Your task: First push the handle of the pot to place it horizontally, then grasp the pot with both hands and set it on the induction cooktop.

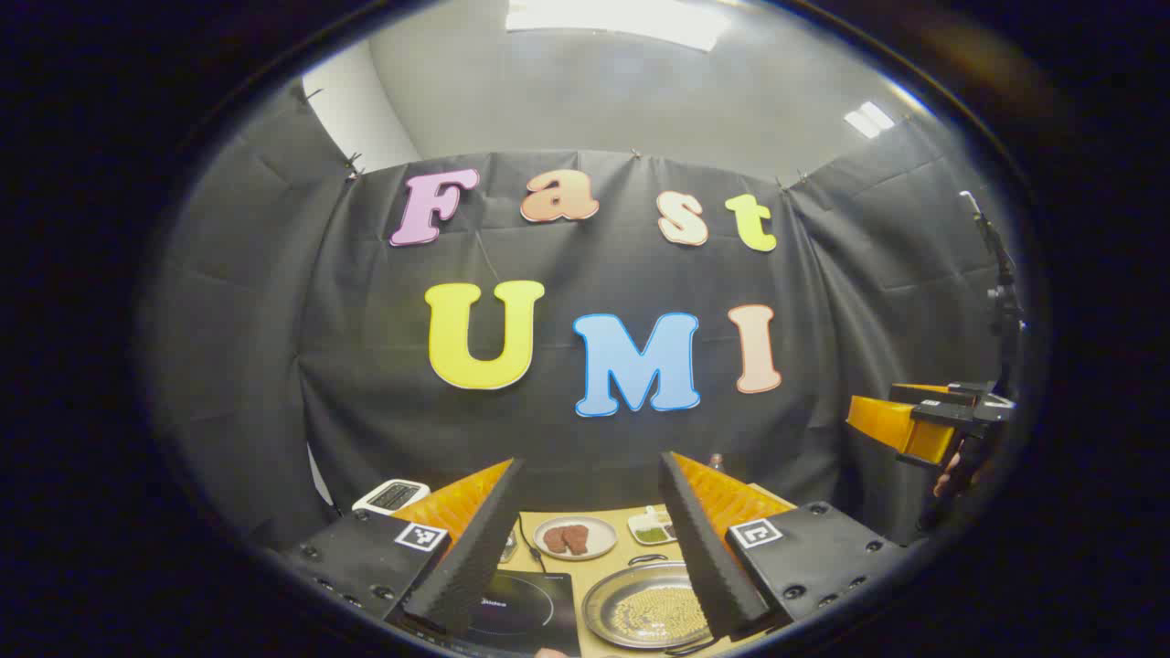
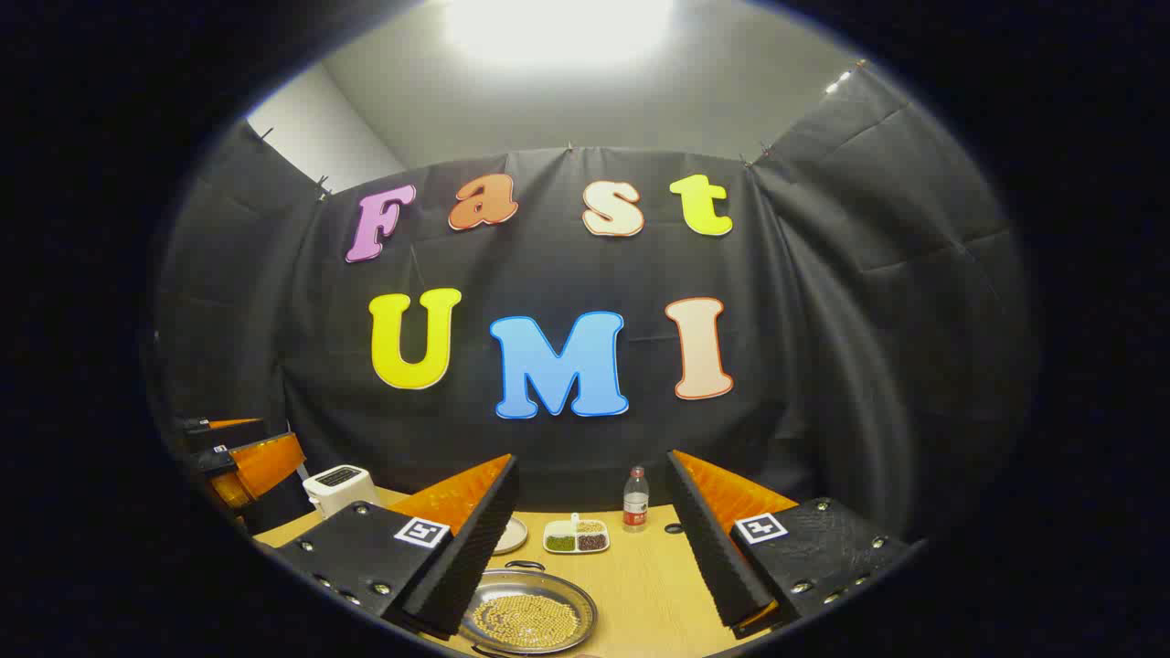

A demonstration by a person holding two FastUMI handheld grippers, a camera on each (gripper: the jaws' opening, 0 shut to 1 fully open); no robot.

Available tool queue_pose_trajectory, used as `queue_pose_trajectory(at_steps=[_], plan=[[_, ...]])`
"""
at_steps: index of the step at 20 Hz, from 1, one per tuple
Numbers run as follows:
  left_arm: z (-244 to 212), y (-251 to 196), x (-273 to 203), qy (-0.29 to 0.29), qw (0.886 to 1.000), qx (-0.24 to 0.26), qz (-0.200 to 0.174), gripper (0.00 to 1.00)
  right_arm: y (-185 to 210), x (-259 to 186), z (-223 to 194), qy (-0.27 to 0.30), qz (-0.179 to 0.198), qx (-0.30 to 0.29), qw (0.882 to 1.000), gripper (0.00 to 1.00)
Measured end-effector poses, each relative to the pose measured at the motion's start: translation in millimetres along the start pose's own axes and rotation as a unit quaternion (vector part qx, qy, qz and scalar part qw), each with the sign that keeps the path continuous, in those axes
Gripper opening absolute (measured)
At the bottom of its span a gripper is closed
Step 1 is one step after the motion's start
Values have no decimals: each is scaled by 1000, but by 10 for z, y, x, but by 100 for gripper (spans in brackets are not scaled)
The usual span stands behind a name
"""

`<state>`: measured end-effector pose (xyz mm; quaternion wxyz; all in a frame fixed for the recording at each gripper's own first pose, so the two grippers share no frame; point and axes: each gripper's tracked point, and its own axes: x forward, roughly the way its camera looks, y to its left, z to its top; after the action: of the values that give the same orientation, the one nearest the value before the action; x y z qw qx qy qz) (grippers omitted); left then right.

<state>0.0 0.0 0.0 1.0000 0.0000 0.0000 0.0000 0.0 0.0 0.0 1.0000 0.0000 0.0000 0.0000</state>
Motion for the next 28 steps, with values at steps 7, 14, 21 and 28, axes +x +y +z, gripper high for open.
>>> queue_pose_trajectory(at_steps=[7,14,21,28], plan=[[35,126,187,3,1000,-10,5,99,101,198,8,3,5,9,1000,98],[-23,73,359,7,1000,-11,18,96,101,353,-146,30,31,8,999,98],[-216,110,416,26,999,-7,23,96,407,314,-527,101,93,22,990,98],[-355,265,358,42,998,-12,34,96,679,218,-1057,193,126,14,973,81]])
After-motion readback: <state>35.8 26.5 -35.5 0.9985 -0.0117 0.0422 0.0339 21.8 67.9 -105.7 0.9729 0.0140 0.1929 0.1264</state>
